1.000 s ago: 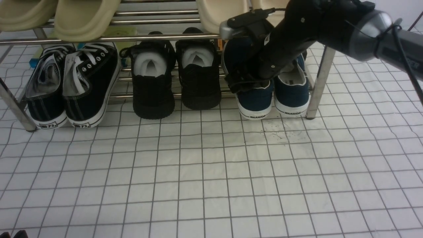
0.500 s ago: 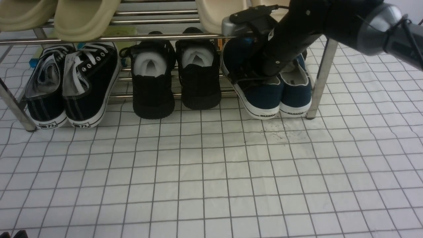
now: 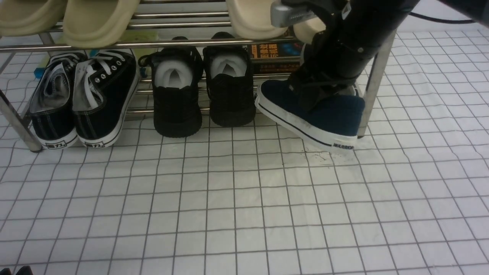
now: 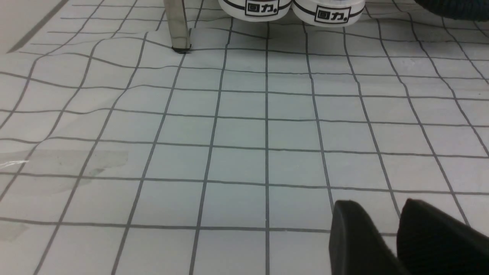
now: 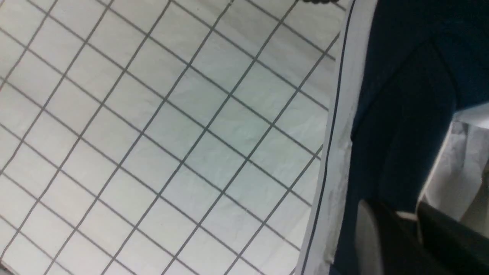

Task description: Take the shoes off the shelf with your hand from the white checkered tablecloth.

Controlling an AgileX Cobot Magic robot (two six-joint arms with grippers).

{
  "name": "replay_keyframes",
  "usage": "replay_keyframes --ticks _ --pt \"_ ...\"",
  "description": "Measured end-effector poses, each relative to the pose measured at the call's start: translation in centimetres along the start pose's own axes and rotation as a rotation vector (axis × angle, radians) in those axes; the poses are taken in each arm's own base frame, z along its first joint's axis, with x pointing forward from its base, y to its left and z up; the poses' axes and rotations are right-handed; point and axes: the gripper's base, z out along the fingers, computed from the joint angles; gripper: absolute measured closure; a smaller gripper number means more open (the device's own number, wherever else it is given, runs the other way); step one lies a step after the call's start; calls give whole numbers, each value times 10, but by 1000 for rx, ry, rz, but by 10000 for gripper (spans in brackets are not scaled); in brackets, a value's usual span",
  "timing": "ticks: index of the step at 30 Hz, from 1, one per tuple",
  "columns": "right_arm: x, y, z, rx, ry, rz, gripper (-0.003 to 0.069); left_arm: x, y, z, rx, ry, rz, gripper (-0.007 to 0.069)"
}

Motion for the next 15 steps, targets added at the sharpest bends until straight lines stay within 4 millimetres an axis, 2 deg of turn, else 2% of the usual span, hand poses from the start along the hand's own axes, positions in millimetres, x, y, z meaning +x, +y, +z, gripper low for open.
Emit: replay_keyframes --ticks 7,9,10,12,13,14,15 --pt "24 15 -22 -48 0 5 613 0 0 0 0 0 0 405" --pt "40 30 -24 -80 30 -5 613 0 0 0 0 0 0 403" --pt "40 32 -26 -81 27 -7 613 0 0 0 0 0 0 403" --pt "60 54 -26 -100 71 -20 613 0 0 0 0 0 1 403" --pt "69 64 -24 -102 88 -25 613 0 0 0 0 0 1 403" --pt "70 65 -22 -101 93 -30 613 0 0 0 0 0 1 403" --pt "82 79 -16 -90 106 -20 613 0 0 0 0 0 1 403"
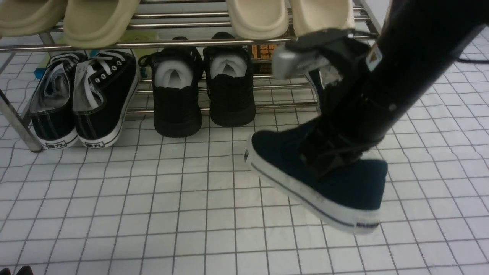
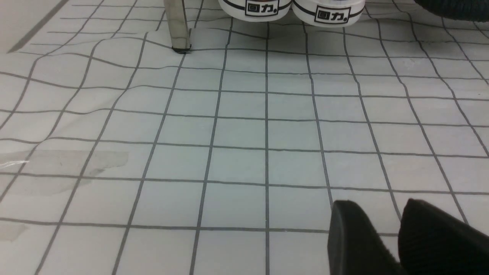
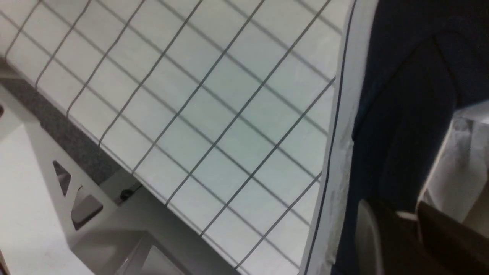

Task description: Take the shoes off the shelf with your hand from the white checkered tablecloth.

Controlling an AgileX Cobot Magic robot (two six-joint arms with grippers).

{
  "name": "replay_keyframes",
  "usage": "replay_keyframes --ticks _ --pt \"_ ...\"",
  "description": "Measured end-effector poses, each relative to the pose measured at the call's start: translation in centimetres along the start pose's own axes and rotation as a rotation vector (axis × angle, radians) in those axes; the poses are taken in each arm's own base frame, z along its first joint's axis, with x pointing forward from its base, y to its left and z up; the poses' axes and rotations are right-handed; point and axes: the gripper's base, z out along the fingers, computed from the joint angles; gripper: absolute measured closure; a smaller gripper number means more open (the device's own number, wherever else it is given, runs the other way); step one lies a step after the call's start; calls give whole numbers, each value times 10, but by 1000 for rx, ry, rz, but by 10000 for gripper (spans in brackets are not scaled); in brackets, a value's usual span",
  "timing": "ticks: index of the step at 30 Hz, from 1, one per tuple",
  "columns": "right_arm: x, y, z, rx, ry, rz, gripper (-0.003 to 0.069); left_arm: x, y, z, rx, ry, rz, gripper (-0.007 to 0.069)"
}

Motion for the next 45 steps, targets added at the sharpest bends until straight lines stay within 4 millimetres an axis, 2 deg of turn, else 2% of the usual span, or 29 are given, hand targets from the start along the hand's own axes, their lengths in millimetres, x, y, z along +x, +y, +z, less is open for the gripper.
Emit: replay_keyframes --ticks 1,5,14,19,26,29,32,34,36,38,39,40,41,42,45 --pt "1 1 2 1 3 -5 613 0 0 0 0 0 0 403" --pt "10 13 29 97 -20 68 613 0 0 0 0 0 0 403" --pt "-14 -4 73 291 -173 236 613 0 0 0 0 0 0 403" --pt "-19 -9 104 298 -164 269 613 0 0 0 0 0 0 393" --pt "-24 -10 123 263 -189 369 580 0 0 0 0 0 0 393" --pt "-24 -9 124 260 -190 370 534 0 0 0 0 0 0 392" --pt "-24 -8 123 253 -169 372 420 0 0 0 0 0 0 391" --pt "-25 -4 114 242 -117 307 398 0 0 0 0 0 1 390" --pt "-27 -3 105 229 -93 270 422 0 0 0 0 0 1 390" --pt "-36 -4 81 191 -98 211 552 0 0 0 -1 0 2 389" --pt "-37 -3 80 189 -98 205 564 0 0 0 -1 0 2 389" --pt "-45 -11 65 186 -136 194 634 0 0 0 -1 0 2 389" --pt "-49 -17 57 195 -161 188 658 0 0 0 -1 0 2 389" --pt "-55 -28 47 214 -196 194 671 0 0 0 -1 0 2 389" --pt "-62 -62 33 291 -248 215 665 0 0 0 -1 0 2 389"
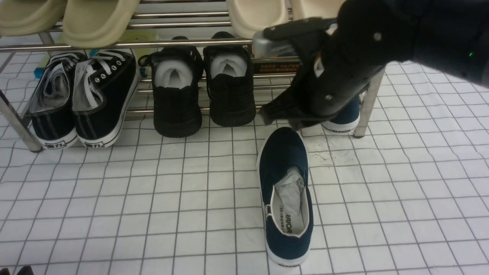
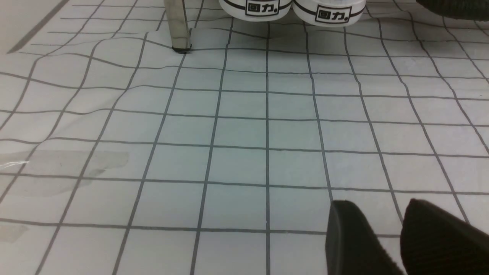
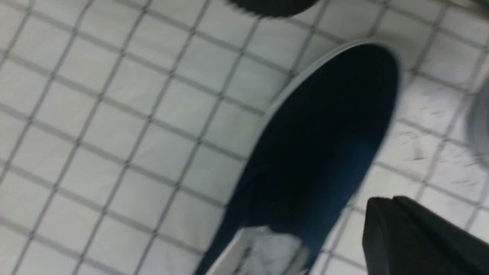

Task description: Take the shoes off the shelf with your hand from the white checkered tablecloth.

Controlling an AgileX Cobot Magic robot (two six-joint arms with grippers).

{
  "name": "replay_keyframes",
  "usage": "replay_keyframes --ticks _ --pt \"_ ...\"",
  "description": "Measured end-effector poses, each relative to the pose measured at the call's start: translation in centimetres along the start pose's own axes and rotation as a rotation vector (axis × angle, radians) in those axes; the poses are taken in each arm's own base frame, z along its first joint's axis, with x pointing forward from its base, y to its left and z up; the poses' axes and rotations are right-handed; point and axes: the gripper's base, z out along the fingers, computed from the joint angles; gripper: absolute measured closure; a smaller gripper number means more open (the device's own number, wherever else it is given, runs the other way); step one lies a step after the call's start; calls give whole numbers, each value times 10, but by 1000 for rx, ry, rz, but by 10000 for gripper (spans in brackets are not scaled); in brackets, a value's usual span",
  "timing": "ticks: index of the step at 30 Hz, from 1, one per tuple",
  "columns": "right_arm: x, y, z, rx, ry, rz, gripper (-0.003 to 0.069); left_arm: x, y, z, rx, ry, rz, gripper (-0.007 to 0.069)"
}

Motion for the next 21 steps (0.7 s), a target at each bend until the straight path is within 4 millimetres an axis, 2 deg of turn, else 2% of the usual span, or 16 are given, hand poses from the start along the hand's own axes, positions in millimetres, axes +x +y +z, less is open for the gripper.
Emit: replay_keyframes --ticks 3,5,7,8,9,11,12,14,16,18,19,21 --pt "-7 -21 5 51 -27 18 634 0 0 0 0 0 0 387" --pt "-11 -31 11 78 -43 22 582 0 0 0 0 0 0 387" --pt "-14 -37 18 106 -67 3 506 0 0 0 0 0 0 387" --pt "-14 -38 19 109 -68 1 498 0 0 0 0 0 0 387" --pt "-17 -40 23 130 -95 -24 431 0 0 0 0 0 0 387" --pt "-19 -42 27 144 -108 -40 394 0 0 0 0 0 0 387" --pt "-21 -42 32 156 -123 -60 342 0 0 0 0 0 0 387" --pt "-22 -43 41 165 -133 -79 293 0 0 0 0 0 0 387" --pt "-23 -43 48 169 -137 -91 272 0 0 0 0 0 0 387" --pt "-21 -44 67 182 -127 -119 252 0 0 0 0 0 0 387" --pt "-22 -44 68 183 -129 -121 252 0 0 0 0 0 0 387" --pt "-20 -45 85 203 -117 -150 253 0 0 0 0 0 0 387"
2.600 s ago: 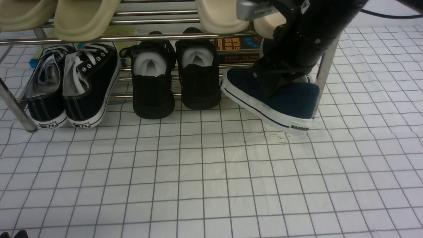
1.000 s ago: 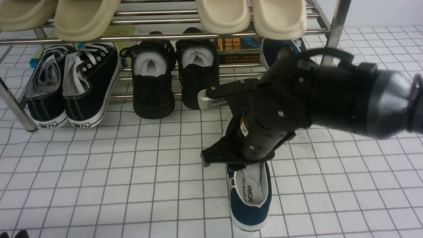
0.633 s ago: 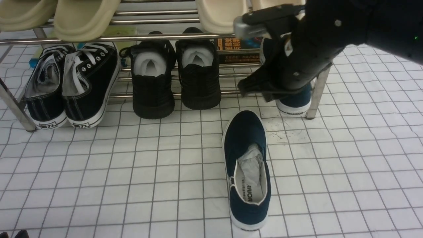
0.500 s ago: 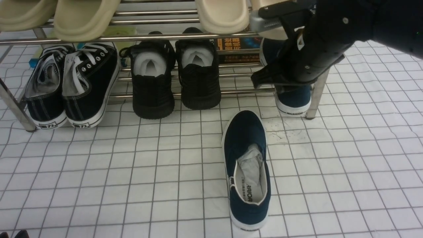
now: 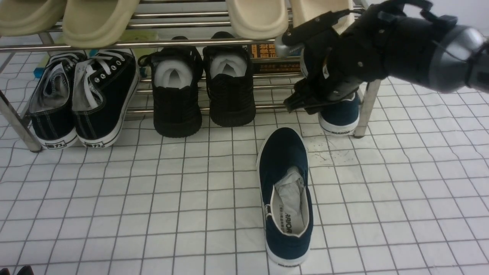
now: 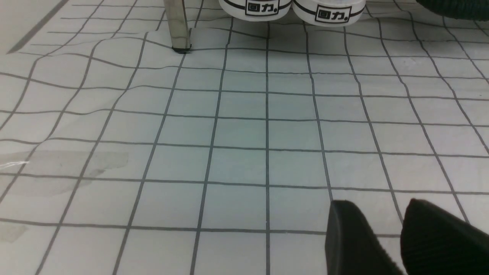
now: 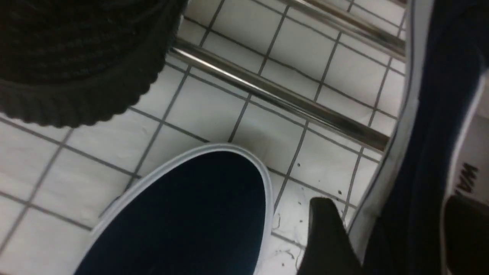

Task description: Take the shoes off the shelf with your hand from the white checkered tablecloth.

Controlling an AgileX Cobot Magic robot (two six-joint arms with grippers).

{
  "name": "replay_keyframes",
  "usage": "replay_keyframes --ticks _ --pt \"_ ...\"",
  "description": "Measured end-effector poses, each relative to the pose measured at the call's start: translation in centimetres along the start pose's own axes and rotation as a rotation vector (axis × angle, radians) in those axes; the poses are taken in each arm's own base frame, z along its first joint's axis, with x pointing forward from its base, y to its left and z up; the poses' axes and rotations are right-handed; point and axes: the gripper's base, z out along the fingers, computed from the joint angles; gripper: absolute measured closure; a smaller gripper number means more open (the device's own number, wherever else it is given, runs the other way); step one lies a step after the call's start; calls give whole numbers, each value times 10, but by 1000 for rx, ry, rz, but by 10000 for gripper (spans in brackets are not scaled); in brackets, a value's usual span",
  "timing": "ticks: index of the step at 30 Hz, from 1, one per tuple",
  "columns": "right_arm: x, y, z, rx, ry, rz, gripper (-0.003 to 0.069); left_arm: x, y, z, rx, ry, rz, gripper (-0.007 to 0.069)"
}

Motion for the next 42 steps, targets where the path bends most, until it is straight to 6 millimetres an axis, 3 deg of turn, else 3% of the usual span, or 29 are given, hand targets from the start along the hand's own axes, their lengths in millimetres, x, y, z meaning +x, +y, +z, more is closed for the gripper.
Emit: replay_keyframes --ticks 6,9,11,12,13,14,19,23,29,36,42 --pt "0 -2 14 56 -20 1 295 0 0 0 0 0 0 387" --pt "1 -3 17 74 -22 18 366 0 0 0 0 0 0 387" --pt "1 -4 17 86 -22 16 486 0 0 0 0 0 0 387" --pt "1 -4 17 86 -21 18 496 0 0 0 0 0 0 387" --pt "1 -5 15 90 -19 21 601 0 0 0 0 0 0 386" --pt "0 -5 14 93 -17 23 624 0 0 0 0 0 0 386" --pt "1 -7 7 101 0 36 631 0 0 0 0 0 0 386" --pt "1 -12 -13 103 38 78 631 0 0 0 0 0 0 386" --pt "0 -17 -67 24 92 124 631 0 0 0 0 0 0 386" --pt "13 -24 -128 -42 213 110 631 0 0 0 0 0 0 386" --pt "31 -26 -159 -103 257 94 631 0 0 0 0 0 0 386"
